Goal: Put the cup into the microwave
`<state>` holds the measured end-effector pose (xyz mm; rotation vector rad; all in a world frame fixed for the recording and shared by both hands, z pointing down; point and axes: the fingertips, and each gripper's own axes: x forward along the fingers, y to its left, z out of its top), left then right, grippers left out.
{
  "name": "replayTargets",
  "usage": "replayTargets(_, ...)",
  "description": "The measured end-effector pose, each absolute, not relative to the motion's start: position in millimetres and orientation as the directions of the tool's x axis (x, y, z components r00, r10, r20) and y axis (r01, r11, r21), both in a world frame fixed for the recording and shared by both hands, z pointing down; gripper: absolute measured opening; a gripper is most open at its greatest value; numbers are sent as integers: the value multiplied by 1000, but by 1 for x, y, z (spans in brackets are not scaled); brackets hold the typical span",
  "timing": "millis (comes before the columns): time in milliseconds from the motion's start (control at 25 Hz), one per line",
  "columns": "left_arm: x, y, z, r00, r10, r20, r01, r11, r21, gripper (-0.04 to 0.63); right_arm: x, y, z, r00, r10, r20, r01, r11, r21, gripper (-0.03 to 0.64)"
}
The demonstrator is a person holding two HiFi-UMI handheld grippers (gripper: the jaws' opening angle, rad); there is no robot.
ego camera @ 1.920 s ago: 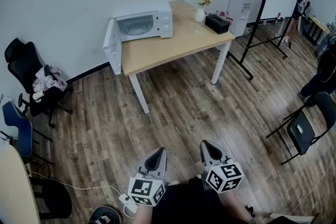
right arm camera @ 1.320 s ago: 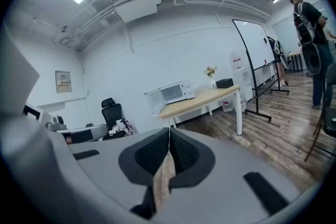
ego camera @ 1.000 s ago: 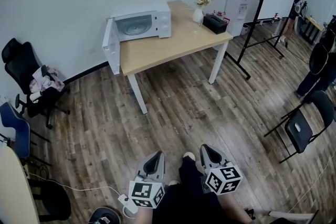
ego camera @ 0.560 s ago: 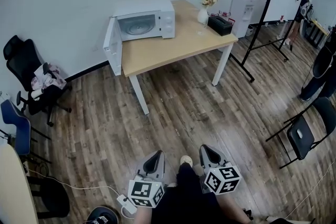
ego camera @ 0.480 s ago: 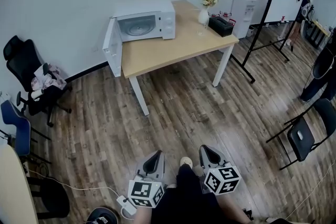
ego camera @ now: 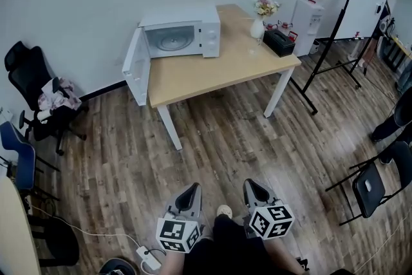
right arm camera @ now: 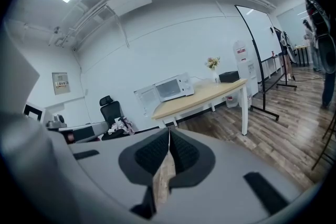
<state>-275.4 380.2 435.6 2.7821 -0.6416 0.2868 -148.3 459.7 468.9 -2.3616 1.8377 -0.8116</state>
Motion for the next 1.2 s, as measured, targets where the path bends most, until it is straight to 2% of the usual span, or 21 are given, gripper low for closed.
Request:
replayTargets(600, -198, 313, 443, 863, -449, 232, -496, -842, 214, 5, -66, 384, 476, 117, -928, 353, -903, -247, -352, -5)
replayTargets(1200, -174, 304, 453, 853, -462, 245, -514, -824, 237, 6, -38, 376, 479, 103, -926, 363, -898, -244, -365, -5)
